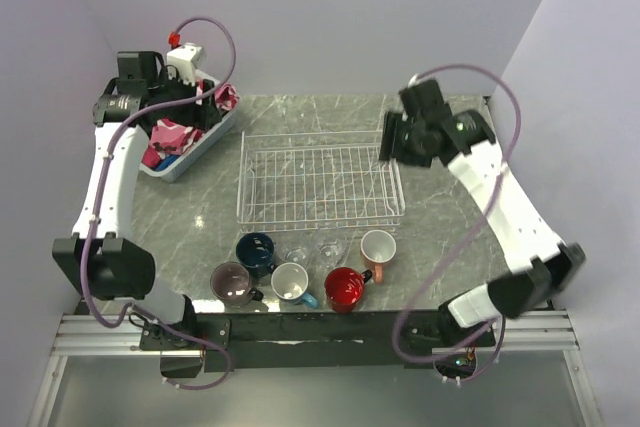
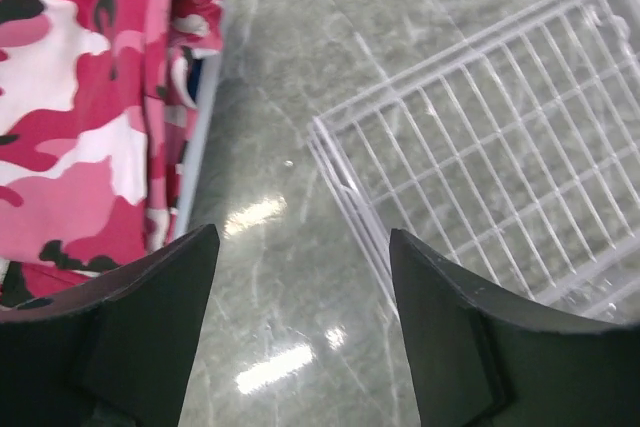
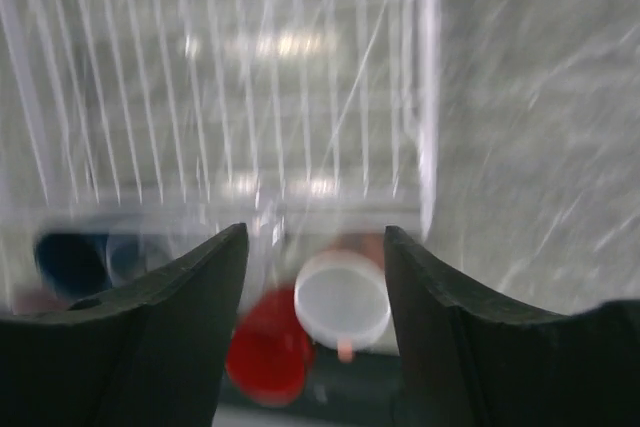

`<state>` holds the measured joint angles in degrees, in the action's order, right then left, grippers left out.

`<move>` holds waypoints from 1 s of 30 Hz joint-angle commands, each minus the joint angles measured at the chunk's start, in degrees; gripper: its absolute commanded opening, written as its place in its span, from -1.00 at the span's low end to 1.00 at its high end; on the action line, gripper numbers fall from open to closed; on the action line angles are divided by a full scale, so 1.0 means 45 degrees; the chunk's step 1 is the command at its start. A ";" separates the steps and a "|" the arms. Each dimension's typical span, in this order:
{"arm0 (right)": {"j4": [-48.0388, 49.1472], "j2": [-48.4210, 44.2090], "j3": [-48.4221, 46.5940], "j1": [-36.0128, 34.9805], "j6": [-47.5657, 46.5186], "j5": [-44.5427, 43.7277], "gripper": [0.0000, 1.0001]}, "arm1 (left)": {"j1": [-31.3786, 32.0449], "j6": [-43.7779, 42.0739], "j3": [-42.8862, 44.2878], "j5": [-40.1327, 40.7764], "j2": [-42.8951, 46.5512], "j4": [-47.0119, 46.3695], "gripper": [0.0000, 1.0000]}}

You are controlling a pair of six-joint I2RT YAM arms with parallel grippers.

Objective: Load the cups into the dish rack

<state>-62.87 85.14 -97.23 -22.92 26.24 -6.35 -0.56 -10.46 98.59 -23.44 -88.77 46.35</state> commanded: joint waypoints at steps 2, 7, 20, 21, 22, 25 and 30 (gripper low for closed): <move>-0.3076 -0.2041 0.1956 -0.1332 0.0828 0.1371 0.24 | 0.0163 -0.0196 -0.0849 -0.1508 0.1444 0.1048 0.52; -0.3353 -0.3313 0.3593 -0.1489 0.1258 0.2093 0.24 | 0.0435 -0.0274 -0.1926 -0.1061 0.2713 0.1145 0.51; 0.0528 -0.7140 1.0179 -0.1841 0.2976 0.2935 0.14 | 0.1120 0.0742 -0.3470 -0.0182 0.4823 0.1693 0.47; 0.0747 -0.7259 1.0452 -0.1860 0.3132 0.2741 0.14 | 0.1120 0.0703 -0.3509 -0.0085 0.4902 0.1712 0.47; 0.1174 -0.7396 1.0532 -0.1880 0.3153 0.2642 0.13 | 0.1120 0.0645 -0.3626 0.0032 0.4961 0.1751 0.47; 0.1625 -0.7417 1.0494 -0.1900 0.3232 0.1961 0.13 | 0.1120 0.0586 -0.3918 0.0150 0.5273 0.1849 0.47; 0.2095 -0.7456 1.0843 -0.1900 0.3270 0.1431 0.13 | 0.1120 0.0664 -0.4232 0.0073 0.5762 0.1946 0.47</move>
<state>-58.63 52.51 -49.34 -31.00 39.68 3.42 4.32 -7.88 79.92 -23.46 -65.69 54.74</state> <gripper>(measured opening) 0.565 0.735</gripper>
